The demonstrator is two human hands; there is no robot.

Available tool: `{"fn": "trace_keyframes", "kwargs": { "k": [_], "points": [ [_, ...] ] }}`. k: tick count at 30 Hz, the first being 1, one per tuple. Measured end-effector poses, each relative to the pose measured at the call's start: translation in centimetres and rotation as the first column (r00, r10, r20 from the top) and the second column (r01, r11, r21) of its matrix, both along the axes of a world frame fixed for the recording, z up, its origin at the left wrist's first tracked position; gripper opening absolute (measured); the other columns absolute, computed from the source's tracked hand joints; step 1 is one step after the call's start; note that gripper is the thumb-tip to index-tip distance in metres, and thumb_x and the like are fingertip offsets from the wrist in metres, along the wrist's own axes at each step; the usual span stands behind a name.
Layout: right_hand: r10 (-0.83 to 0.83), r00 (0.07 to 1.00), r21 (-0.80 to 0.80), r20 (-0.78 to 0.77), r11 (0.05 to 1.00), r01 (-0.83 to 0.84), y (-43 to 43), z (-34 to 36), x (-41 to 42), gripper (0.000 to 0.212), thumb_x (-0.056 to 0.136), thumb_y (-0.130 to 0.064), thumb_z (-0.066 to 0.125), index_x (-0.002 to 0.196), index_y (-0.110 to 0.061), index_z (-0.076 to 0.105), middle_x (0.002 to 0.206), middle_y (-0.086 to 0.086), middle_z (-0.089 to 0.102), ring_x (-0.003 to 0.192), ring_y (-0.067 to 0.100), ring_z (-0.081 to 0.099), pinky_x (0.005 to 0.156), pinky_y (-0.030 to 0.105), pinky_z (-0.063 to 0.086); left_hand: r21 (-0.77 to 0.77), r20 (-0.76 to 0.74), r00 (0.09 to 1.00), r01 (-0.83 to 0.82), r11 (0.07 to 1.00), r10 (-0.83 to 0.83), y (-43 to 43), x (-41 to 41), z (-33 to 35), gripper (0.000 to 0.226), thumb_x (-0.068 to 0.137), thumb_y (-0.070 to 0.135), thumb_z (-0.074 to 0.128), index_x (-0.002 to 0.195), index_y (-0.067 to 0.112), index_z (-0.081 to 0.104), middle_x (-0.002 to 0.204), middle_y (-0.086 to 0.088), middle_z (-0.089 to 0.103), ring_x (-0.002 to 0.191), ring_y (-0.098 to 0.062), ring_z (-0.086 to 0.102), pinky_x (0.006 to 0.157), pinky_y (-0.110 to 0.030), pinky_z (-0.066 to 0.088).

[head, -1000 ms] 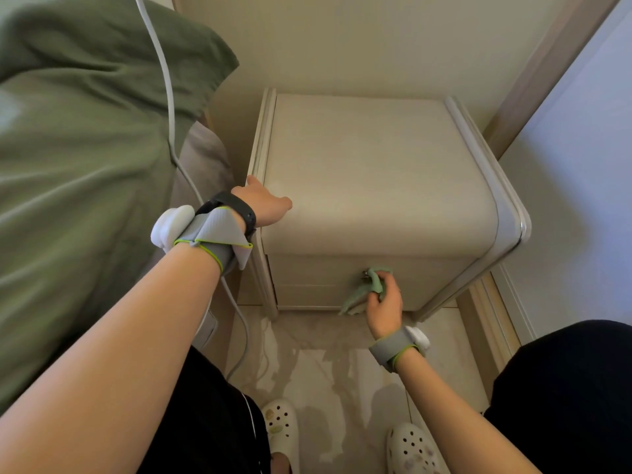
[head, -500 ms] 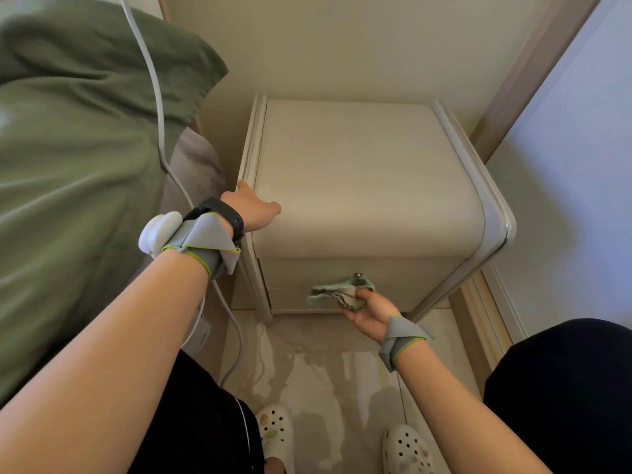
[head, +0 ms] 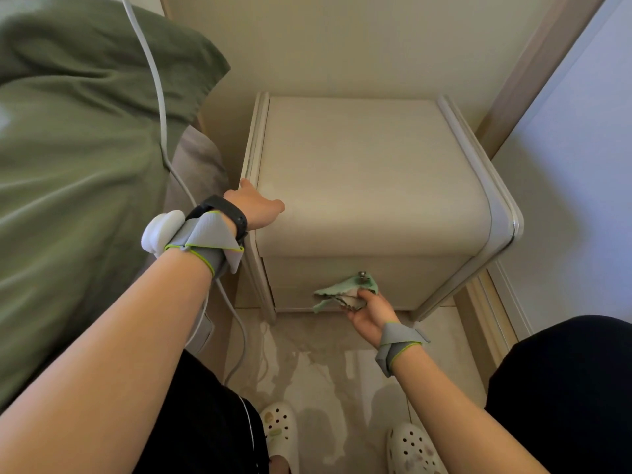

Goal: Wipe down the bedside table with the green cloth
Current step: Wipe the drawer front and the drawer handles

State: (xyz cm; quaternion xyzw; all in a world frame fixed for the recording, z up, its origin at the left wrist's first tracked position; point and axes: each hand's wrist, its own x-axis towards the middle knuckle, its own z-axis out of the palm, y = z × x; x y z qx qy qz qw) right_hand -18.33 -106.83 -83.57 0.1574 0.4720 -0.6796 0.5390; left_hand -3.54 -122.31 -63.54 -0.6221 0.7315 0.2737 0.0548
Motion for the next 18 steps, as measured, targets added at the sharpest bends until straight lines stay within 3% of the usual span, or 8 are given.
{"fn": "trace_keyframes", "kwargs": {
  "k": [4,7,11,18],
  "points": [
    [-0.065,0.997,0.012,0.034,0.998,0.065,-0.3,0.1,-0.6,0.022,0.096,0.001,0.034,0.099,-0.011,0.052,0.082,0.013,0.063,0.075,0.025,0.058,0.048,0.029,0.055,0.003,-0.002,1.0,-0.001,1.0,0.001,0.0,0.0,0.0,0.085,0.092,0.045,0.044,0.152,0.011,-0.005,0.153,-0.018,0.026,0.133,-0.036,0.039,0.097,-0.037,0.039],
    [-0.021,0.997,-0.025,0.069,0.999,0.022,-0.2,-0.2,0.5,0.021,0.096,-0.001,0.035,0.099,-0.013,0.053,0.069,0.01,0.071,0.074,0.027,0.062,0.047,0.03,0.056,-0.003,-0.004,1.0,-0.005,1.0,0.005,0.1,-0.1,0.0,0.084,0.092,0.044,0.044,0.152,0.01,-0.004,0.153,-0.018,0.026,0.134,-0.037,0.038,0.099,-0.038,0.039],
    [0.016,0.99,-0.044,0.141,0.999,-0.01,-0.6,0.4,0.7,0.023,0.097,-0.004,0.034,0.089,-0.006,0.055,0.057,0.009,0.071,0.054,0.023,0.069,0.047,0.029,0.057,-0.005,0.009,1.0,0.002,1.0,-0.002,0.1,0.0,0.0,0.085,0.092,0.046,0.044,0.152,0.012,-0.005,0.154,-0.018,0.025,0.133,-0.037,0.039,0.098,-0.038,0.04],
    [-0.05,0.975,-0.07,0.217,0.995,0.066,-0.9,0.9,1.2,0.027,0.097,-0.005,0.032,0.085,-0.005,0.056,0.06,0.012,0.069,0.068,0.025,0.064,0.049,0.032,0.058,-0.013,0.014,1.0,-0.003,1.0,0.003,0.1,-0.1,-0.1,0.084,0.092,0.045,0.044,0.152,0.011,-0.005,0.153,-0.019,0.027,0.132,-0.037,0.04,0.097,-0.037,0.041]
  ]
}}
